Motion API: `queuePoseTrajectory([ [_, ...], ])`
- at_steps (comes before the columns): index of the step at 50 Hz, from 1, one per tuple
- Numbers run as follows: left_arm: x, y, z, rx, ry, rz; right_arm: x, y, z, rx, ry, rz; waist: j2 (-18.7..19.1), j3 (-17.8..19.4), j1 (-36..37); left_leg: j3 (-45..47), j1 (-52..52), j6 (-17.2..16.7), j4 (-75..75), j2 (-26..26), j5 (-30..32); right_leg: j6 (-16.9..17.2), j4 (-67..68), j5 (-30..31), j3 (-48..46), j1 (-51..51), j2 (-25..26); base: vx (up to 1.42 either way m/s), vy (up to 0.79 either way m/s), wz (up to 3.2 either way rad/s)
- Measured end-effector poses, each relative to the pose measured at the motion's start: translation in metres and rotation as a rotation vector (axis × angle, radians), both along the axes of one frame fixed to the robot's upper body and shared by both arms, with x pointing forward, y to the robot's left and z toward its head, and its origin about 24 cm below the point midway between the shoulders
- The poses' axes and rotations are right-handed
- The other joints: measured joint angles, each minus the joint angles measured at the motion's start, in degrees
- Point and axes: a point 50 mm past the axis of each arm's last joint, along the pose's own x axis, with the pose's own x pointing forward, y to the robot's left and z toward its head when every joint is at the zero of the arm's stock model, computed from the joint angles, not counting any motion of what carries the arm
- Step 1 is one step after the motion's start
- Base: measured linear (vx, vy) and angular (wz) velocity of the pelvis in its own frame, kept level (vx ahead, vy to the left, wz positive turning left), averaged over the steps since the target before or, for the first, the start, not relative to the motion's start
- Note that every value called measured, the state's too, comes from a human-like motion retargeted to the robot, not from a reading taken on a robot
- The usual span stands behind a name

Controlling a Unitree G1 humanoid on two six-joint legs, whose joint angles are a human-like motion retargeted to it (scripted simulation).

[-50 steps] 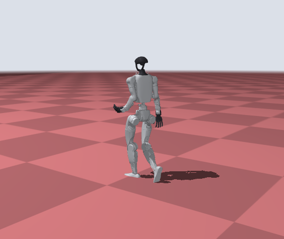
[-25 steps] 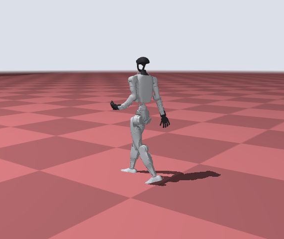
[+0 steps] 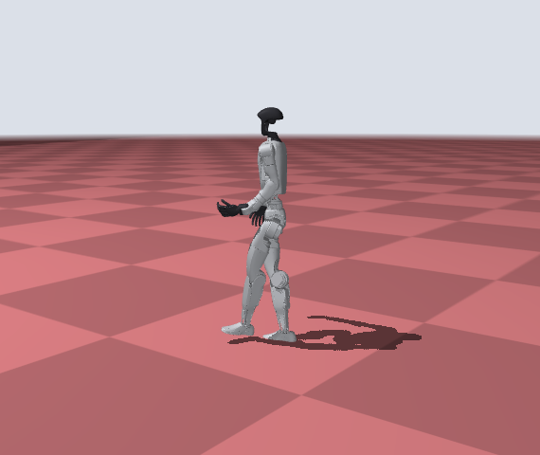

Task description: Walk run

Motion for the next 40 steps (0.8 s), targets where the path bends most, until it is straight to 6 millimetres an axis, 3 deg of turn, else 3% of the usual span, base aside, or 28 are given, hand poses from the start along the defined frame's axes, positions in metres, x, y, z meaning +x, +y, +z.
queuePoseTrajectory([
  [3,0.000,0.001,0.000,-0.002,0.002,0.010,-0.007,0.014,-0.011,0.078,-0.066,-0.086,-0.43,0.27,0.96,9.80,3.09,-0.40,-1.56,0.87,-0.47,-0.22,1.45,-2.06,-1.39,2.00,1.57,0.57,-0.10,0.86],
  [5,0.000,0.005,0.000,0.005,0.004,0.026,-0.017,0.031,-0.024,0.160,-0.072,-0.132,-1.44,0.24,2.99,11.08,4.98,0.44,-0.09,2.03,0.69,0.19,2.85,-2.15,-1.69,3.17,1.86,0.60,-0.10,0.15],
  [8,-0.003,0.009,-0.003,-0.002,0.022,0.057,-0.043,0.064,-0.047,0.310,0.030,-0.156,-4.54,-0.81,5.83,6.55,5.42,8.57,0.10,0.03,2.31,2.97,5.75,1.80,-2.25,5.31,-0.56,0.77,-0.11,0.08],
  [10,-0.006,0.012,-0.007,-0.017,0.048,0.089,-0.068,0.088,-0.061,0.406,0.132,-0.146,-5.34,-1.90,6.69,8.97,7.53,9.20,1.32,1.24,0.23,6.29,9.88,8.99,-3.65,6.07,-1.69,0.74,-0.09,0.25],
  [12,-0.004,0.015,-0.008,-0.032,0.062,0.119,-0.095,0.111,-0.072,0.464,0.220,-0.152,-4.35,-2.49,7.95,1.61,6.70,9.20,3.19,2.83,-1.32,8.92,17.46,19.58,-1.03,3.92,-1.80,0.75,0.05,0.47],
  [15,0.001,0.012,-0.005,-0.035,0.054,0.125,-0.139,0.133,-0.081,0.501,0.333,-0.204,-0.65,-2.97,5.70,-1.17,9.06,9.20,4.84,5.77,-3.10,6.82,30.83,29.24,4.35,-2.12,2.49,0.73,0.10,1.74],
  [17,0.011,0.005,-0.001,-0.047,0.035,0.103,-0.168,0.143,-0.083,0.529,0.418,-0.254,1.99,-2.97,4.60,-5.67,10.21,9.20,4.61,6.46,-3.19,4.39,38.70,27.33,8.23,-6.86,5.27,0.58,0.15,2.10],
  [19,0.020,-0.003,0.002,-0.069,0.021,0.079,-0.195,0.154,-0.082,0.559,0.497,-0.296,3.57,-2.74,3.94,-10.75,11.08,9.20,4.09,5.89,-2.75,3.66,43.23,21.71,12.06,-10.80,6.36,0.45,0.14,2.08],
  [23,0.033,-0.015,0.013,-0.073,-0.040,0.019,-0.239,0.170,-0.077,0.594,0.620,-0.349,6.31,-1.96,0.31,-19.43,14.05,9.20,2.66,4.70,-1.75,-2.33,43.01,12.73,13.25,-16.27,3.30,0.51,0.12,2.64],
  [25,0.037,-0.017,0.019,-0.060,-0.073,-0.024,-0.255,0.174,-0.073,0.598,0.670,-0.356,7.00,-1.97,-2.08,-23.94,14.81,9.20,2.89,3.75,-1.62,-3.57,38.04,10.40,13.60,-17.89,1.21,0.57,0.06,2.93],
  [29,0.046,-0.020,0.023,-0.041,-0.097,-0.095,-0.273,0.179,-0.068,0.590,0.746,-0.334,5.60,-1.81,-5.13,-32.96,16.79,9.20,4.11,-0.19,-2.09,1.22,22.79,12.17,25.24,-20.06,2.05,0.48,-0.03,2.62],
  [32,0.044,-0.018,0.021,-0.015,-0.093,-0.118,-0.276,0.175,-0.067,0.569,0.786,-0.287,2.60,-0.86,-4.53,-37.65,20.10,9.20,4.59,-4.11,-2.59,4.82,13.28,11.82,36.00,-21.11,1.70,0.55,-0.07,1.70],
  [35,0.035,-0.013,0.016,0.003,-0.071,-0.112,-0.268,0.162,-0.068,0.516,0.795,-0.215,-0.30,0.35,-3.60,-42.21,23.98,9.20,4.99,-8.10,-3.00,10.73,5.29,11.14,36.89,-22.68,-1.50,0.67,-0.11,1.32],
  [37,0.026,-0.008,0.008,0.002,-0.030,-0.084,-0.259,0.149,-0.069,0.462,0.783,-0.168,-0.68,1.72,-3.31,-45.27,26.99,7.33,7.48,-6.71,-5.07,14.81,1.89,9.81,33.83,-22.06,1.96,0.91,-0.62,0.99],
  [38,0.022,-0.006,0.005,-0.007,-0.010,-0.064,-0.252,0.140,-0.070,0.428,0.766,-0.149,-1.03,2.11,-2.49,-45.81,27.72,5.57,8.30,-5.85,-5.49,14.81,0.66,10.57,31.52,-22.24,3.73,0.70,-0.51,0.75],
  [40,0.011,-0.005,-0.004,-0.030,0.045,-0.031,-0.245,0.130,-0.070,0.391,0.744,-0.148,-0.50,2.58,-2.81,-47.90,29.46,6.07,10.03,-6.90,-3.87,14.81,0.52,12.18,33.64,-20.46,2.97,0.58,0.27,1.34],
])
